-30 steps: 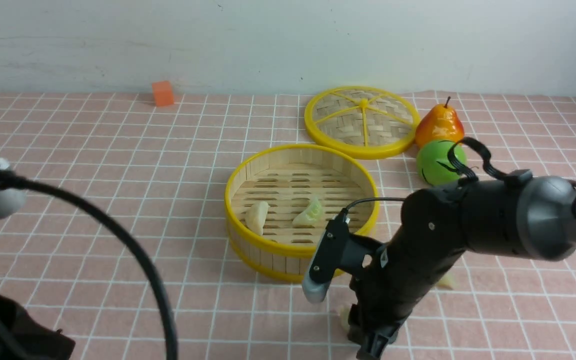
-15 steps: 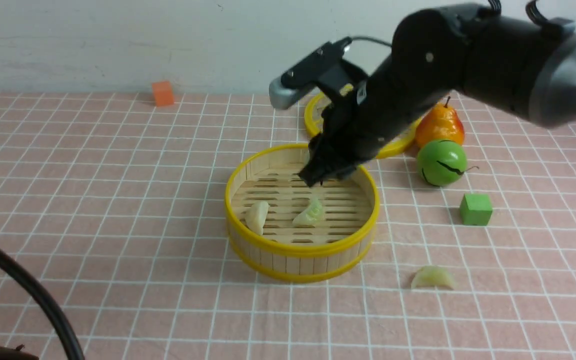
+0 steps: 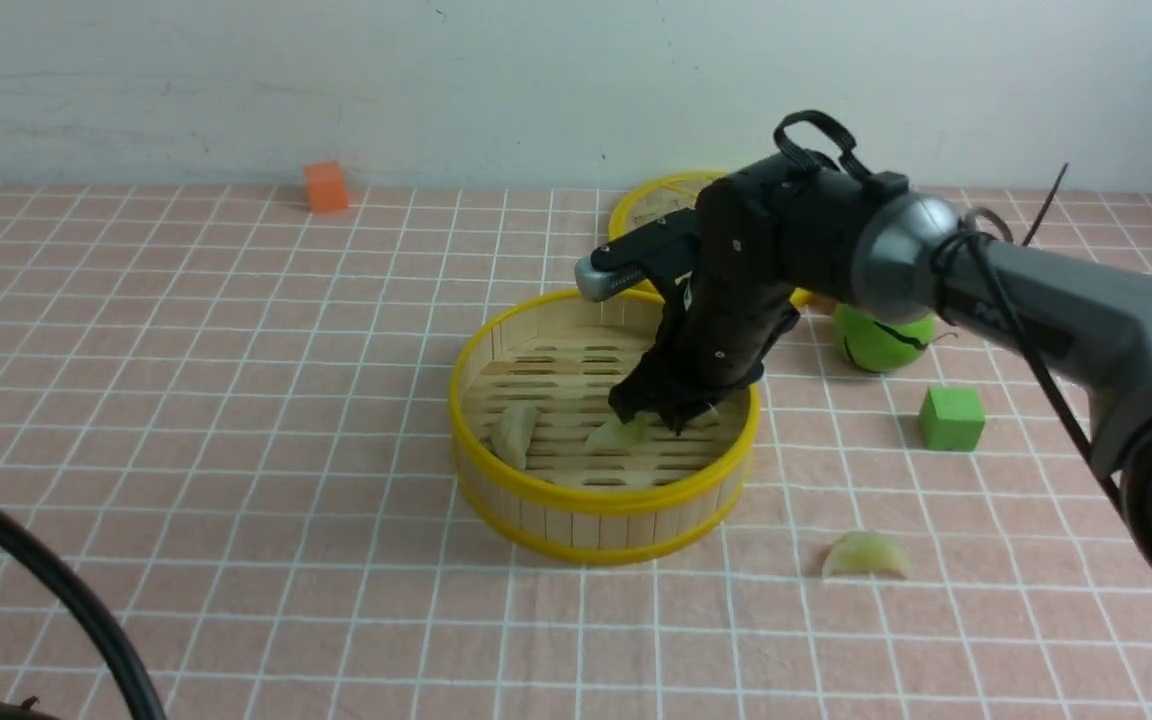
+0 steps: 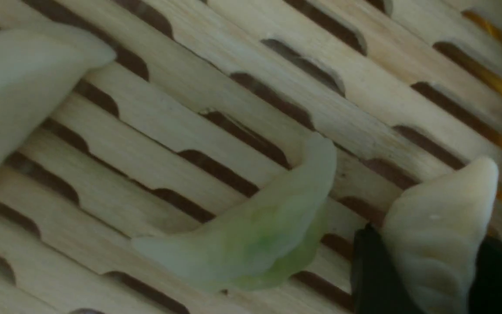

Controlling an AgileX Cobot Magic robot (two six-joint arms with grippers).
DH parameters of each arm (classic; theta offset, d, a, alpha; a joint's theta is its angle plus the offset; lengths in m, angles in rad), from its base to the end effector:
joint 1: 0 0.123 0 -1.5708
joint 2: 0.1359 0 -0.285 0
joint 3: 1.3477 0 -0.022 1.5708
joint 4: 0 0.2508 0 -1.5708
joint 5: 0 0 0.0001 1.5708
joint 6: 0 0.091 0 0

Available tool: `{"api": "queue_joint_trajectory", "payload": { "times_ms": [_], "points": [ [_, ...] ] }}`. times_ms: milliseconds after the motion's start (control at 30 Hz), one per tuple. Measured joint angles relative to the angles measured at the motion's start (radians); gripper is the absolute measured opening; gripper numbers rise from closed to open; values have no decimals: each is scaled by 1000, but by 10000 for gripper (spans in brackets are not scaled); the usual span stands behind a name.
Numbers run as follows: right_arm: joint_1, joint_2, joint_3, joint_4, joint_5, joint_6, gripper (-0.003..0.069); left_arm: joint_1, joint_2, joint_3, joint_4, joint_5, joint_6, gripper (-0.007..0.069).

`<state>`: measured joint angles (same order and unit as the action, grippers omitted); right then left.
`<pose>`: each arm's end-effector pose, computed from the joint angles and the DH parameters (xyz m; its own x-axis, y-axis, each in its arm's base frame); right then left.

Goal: Put the dumplings into the steamer on the table with the pink tablecloth.
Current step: 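Place the dumpling in the bamboo steamer basket with the right gripper, then reach for and grasp a dumpling lying on the table beside the steamer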

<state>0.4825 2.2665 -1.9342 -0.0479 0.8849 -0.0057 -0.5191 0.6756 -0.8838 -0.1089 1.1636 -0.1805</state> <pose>0.4427 0.2281 0.1932 -0.7842 -0.4514 -0.4257 -0.4782 0.8769 -0.0489 0.0788 -0.0555 0.3547 -0.7669 0.1839 -0.6148 0.3893 0.8950 -0.2179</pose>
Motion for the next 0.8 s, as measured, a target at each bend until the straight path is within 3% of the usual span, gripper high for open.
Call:
{"api": "queue_joint_trajectory", "payload": {
  "times_ms": [33,167,300,500,667,800],
  "points": [
    [0,0,-1,0,1,0,322,0,0,0,3,1,0,-14],
    [1,-19,-49,0,105,-15,524,0,0,0,11,1,0,-14],
    [2,-104,-75,0,245,-112,601,0,0,0,12,1,0,-14],
    [-35,-267,-14,48,336,-271,563,0,-1,0,13,-13,1,-13],
    [-149,-403,256,202,342,-423,498,0,-1,0,14,-18,1,-13],
    [-191,-439,442,244,333,-554,480,0,-1,0,14,-29,1,-13]
  ]
}}
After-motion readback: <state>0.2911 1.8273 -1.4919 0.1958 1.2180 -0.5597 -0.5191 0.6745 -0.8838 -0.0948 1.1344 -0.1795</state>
